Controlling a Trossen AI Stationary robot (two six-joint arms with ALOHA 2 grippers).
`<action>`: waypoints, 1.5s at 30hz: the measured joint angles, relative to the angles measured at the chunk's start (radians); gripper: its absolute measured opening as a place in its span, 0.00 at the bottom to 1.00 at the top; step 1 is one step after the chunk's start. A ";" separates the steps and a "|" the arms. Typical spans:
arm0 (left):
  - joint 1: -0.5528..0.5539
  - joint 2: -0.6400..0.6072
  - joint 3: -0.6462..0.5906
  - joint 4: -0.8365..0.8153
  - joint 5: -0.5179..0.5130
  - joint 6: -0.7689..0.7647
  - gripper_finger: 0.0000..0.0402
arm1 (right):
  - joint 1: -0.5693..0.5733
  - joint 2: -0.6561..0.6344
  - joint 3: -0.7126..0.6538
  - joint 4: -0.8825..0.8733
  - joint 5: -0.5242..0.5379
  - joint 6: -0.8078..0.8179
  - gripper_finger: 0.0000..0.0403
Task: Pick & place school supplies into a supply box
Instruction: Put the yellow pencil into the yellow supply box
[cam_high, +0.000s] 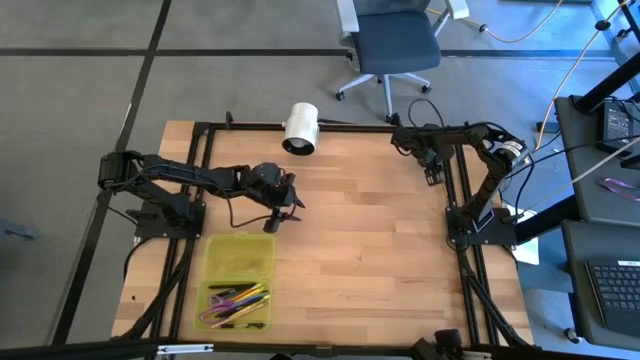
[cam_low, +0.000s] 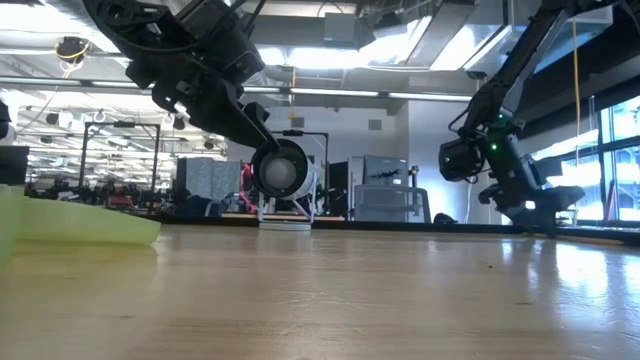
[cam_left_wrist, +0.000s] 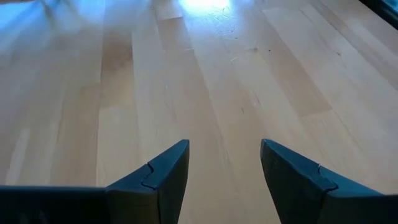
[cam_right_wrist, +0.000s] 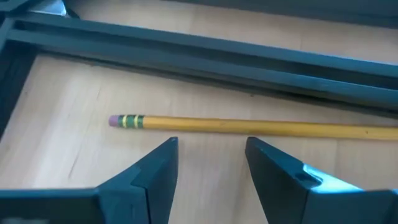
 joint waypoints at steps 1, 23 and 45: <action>0.000 0.000 0.000 0.000 -0.002 -0.011 0.47 | 0.000 0.000 0.000 -0.005 0.005 0.010 0.48; 0.000 0.000 0.000 0.090 -0.008 -0.079 0.48 | 0.000 0.001 0.012 -0.143 0.079 0.082 0.48; 0.000 0.000 0.000 0.089 -0.006 -0.076 0.48 | 0.026 0.002 -0.020 -0.291 -0.109 0.250 0.48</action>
